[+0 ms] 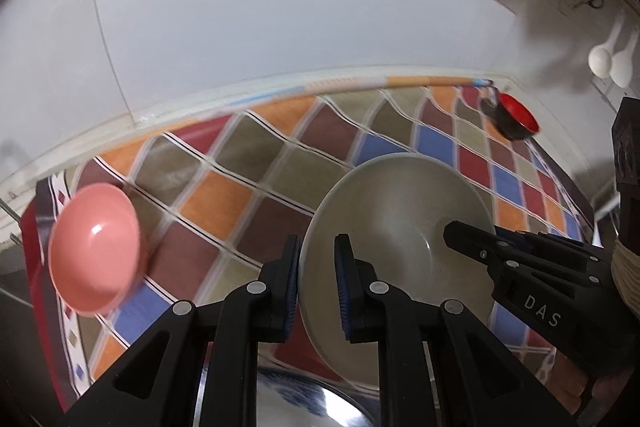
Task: Organize plates and bowls
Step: 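Lift the white bowl with both grippers and carry it across the cloth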
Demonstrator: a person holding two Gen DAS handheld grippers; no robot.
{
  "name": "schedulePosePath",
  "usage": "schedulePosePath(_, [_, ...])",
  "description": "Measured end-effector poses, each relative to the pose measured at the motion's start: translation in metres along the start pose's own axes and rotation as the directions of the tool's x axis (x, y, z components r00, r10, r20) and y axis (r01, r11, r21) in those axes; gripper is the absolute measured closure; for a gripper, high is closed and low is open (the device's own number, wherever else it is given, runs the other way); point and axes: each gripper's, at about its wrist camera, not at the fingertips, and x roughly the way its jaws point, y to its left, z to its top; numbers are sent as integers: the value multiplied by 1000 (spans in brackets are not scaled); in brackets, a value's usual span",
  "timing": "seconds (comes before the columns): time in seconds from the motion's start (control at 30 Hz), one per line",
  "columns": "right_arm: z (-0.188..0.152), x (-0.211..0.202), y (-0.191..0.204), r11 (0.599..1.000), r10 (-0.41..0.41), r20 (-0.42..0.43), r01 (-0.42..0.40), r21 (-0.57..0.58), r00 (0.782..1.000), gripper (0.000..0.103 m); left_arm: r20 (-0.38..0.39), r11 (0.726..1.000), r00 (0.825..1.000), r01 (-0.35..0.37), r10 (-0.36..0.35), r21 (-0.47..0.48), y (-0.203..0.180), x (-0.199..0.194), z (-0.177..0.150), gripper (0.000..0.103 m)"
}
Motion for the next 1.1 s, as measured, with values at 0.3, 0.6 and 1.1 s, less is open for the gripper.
schedulePosePath(0.3, [-40,-27,-38,997,-51,-13,52,48,999,89,-66,998,996,67,-66,12,-43,3,-38,85])
schedulePosePath(0.6, [-71,-40,-69,992,-95,-43,98,86,995,89,-130,994,986,106,-105,1,-71,15,-62,85])
schedulePosePath(1.1, [-101,-39,-104,986,-105,-118,119,115,987,89,-198,994,974,111,-112,-17,-96,33,-84,85])
